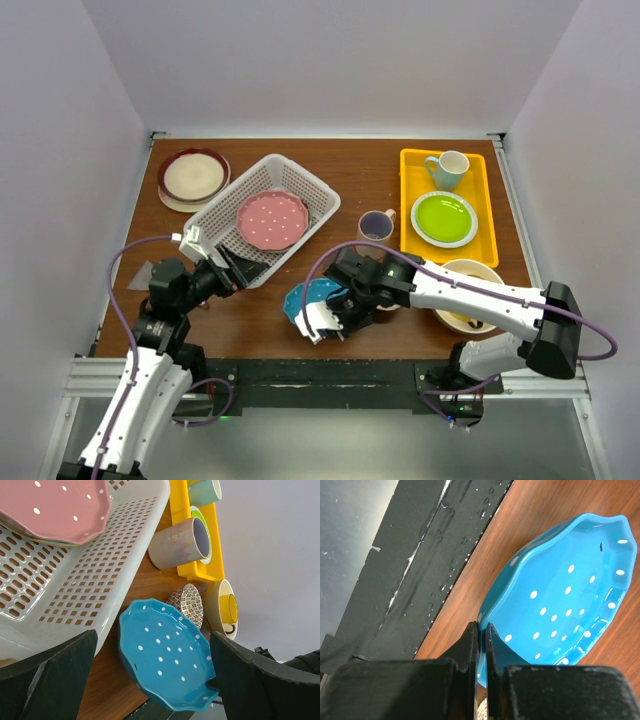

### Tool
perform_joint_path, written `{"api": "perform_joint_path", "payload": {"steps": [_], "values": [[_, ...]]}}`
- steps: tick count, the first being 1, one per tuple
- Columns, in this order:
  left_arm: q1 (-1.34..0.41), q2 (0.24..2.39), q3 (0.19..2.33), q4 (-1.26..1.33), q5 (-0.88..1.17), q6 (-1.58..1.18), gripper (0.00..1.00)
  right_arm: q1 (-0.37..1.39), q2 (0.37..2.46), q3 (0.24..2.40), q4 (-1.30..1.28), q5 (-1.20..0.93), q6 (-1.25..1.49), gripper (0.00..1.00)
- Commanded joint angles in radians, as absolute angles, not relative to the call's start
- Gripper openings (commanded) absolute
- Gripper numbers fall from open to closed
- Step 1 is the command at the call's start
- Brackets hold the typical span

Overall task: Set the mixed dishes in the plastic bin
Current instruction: Pick up the plate at the center of the board.

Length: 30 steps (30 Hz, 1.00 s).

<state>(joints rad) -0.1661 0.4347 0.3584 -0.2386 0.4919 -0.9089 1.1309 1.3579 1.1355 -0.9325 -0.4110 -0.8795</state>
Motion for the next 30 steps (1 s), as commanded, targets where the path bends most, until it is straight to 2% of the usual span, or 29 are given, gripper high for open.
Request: {"api": "perform_joint_path", "payload": {"steps": [1,12,30], "values": [[-0.17,0.439,0.344,-0.178,0.523,-0.94,1.0,1.115,1.293,1.212,-0.885,-0.423,-0.904,0.0],[-0.189,0.462,0.341,-0.153,0.514,-0.976,1.0,1.097,1.279,1.212,-0.884,-0.419,-0.902,0.0],[-0.334,0.548,0.371,-0.155,0.354,-1.04,1.0,1.072,1.266,1.204,-0.887,-0.42,-0.894,0.0]]}}
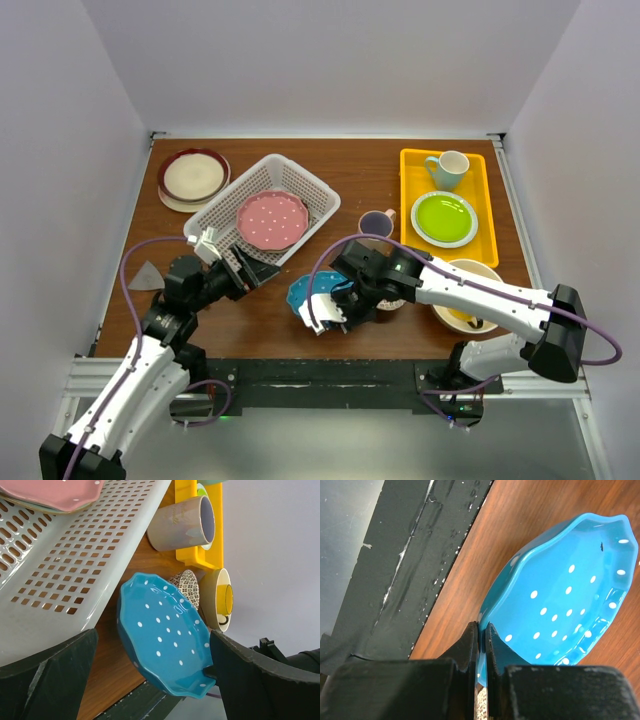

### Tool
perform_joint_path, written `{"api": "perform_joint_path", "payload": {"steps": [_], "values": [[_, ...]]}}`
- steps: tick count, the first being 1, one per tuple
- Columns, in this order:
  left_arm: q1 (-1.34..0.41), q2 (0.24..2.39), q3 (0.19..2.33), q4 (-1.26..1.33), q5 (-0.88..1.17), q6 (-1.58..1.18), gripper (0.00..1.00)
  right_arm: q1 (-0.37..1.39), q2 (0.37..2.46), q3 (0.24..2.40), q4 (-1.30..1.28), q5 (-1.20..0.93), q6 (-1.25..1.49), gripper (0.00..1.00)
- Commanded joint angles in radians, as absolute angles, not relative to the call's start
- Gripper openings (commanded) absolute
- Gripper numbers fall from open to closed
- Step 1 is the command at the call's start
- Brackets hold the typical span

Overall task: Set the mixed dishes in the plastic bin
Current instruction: Pick up the plate at the center of the board.

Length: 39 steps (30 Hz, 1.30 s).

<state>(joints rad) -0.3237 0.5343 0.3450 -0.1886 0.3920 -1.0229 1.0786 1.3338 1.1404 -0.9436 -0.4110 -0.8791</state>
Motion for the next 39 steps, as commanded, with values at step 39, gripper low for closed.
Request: {"api": "perform_joint_path", "payload": {"steps": [39], "values": [[-0.609,0.807,0.417,-0.015,0.27,-1.232,1.0,1.069,1.313,1.345,-0.91,-0.325,-0.928,0.0]]}}
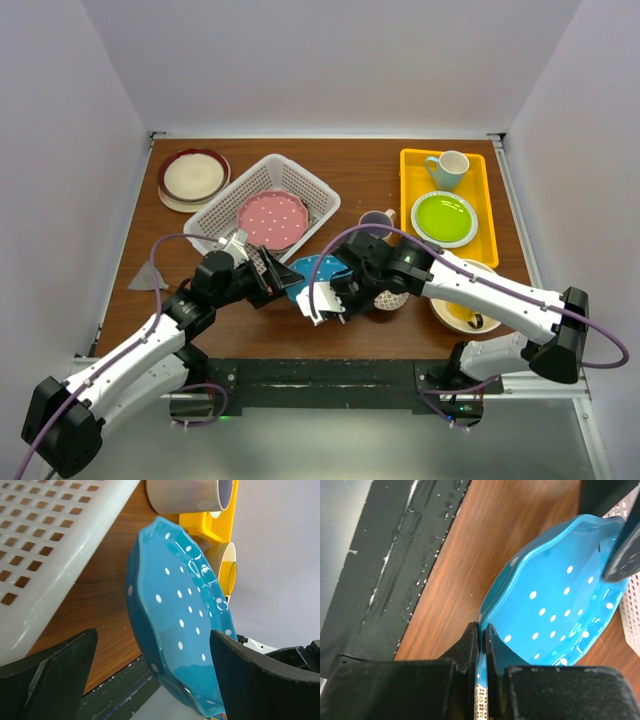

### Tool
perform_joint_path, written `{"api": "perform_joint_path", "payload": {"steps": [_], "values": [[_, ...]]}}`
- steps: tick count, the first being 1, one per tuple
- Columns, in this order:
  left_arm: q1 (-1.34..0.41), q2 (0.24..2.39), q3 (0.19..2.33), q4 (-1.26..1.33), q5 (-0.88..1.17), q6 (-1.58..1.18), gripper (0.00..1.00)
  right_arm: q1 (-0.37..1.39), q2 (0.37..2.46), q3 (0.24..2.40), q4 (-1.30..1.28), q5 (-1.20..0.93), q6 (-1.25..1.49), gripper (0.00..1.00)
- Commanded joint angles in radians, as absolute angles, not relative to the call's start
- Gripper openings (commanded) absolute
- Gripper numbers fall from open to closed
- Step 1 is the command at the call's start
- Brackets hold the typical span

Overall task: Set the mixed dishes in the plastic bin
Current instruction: Pick up the plate at the center of the board.

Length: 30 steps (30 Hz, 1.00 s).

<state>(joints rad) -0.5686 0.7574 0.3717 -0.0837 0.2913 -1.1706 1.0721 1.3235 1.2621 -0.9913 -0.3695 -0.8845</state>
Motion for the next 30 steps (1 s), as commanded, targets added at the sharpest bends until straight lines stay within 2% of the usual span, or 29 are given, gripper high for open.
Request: {"api": "perform_joint_path", "payload": {"steps": [1,3,6,7,9,10,12,13,15,21,28,30], "values": [[-0.618,0.816,0.42,0.039,0.27,-1.241,1.0,1.069,1.313,1.348,-0.905,-0.324,-0.928,0.0],[-0.641,0.84,0.433,0.058,0.262,-1.259,0.99,1.069,1.316,1.347,-0.9,-0.321,-0.925,0.0],[-0.657,0.847,0.456,0.069,0.236,-1.256,0.84,1.069,1.31,1.339,-0.893,-0.305,-0.925,0.0],[-0.658,0.847,0.46,0.075,0.23,-1.256,0.74,1.069,1.309,1.333,-0.893,-0.301,-0.925,0.0],[-0.661,0.839,0.465,0.081,0.222,-1.261,0.68,1.069,1.302,1.325,-0.884,-0.295,-0.923,0.0],[-0.663,0.838,0.466,0.086,0.224,-1.264,0.58,1.069,1.302,1.321,-0.882,-0.293,-0.922,0.0],[-0.664,0.842,0.472,0.089,0.233,-1.264,0.47,1.069,1.301,1.318,-0.876,-0.287,-0.92,0.0],[-0.663,0.844,0.474,0.092,0.238,-1.266,0.37,1.069,1.299,1.315,-0.874,-0.287,-0.92,0.0],[-0.663,0.847,0.479,0.095,0.25,-1.267,0.26,1.069,1.298,1.316,-0.873,-0.285,-0.919,0.0],[-0.664,0.825,0.485,0.13,0.256,-1.259,0.02,1.071,1.298,1.309,-0.884,-0.32,-0.928,0.0],[-0.664,0.781,0.479,0.202,0.252,-1.299,0.0,1.072,1.298,1.29,-0.888,-0.351,-0.933,0.0],[-0.663,0.759,0.479,0.207,0.233,-1.302,0.0,1.072,1.293,1.296,-0.885,-0.354,-0.917,0.07]]}}
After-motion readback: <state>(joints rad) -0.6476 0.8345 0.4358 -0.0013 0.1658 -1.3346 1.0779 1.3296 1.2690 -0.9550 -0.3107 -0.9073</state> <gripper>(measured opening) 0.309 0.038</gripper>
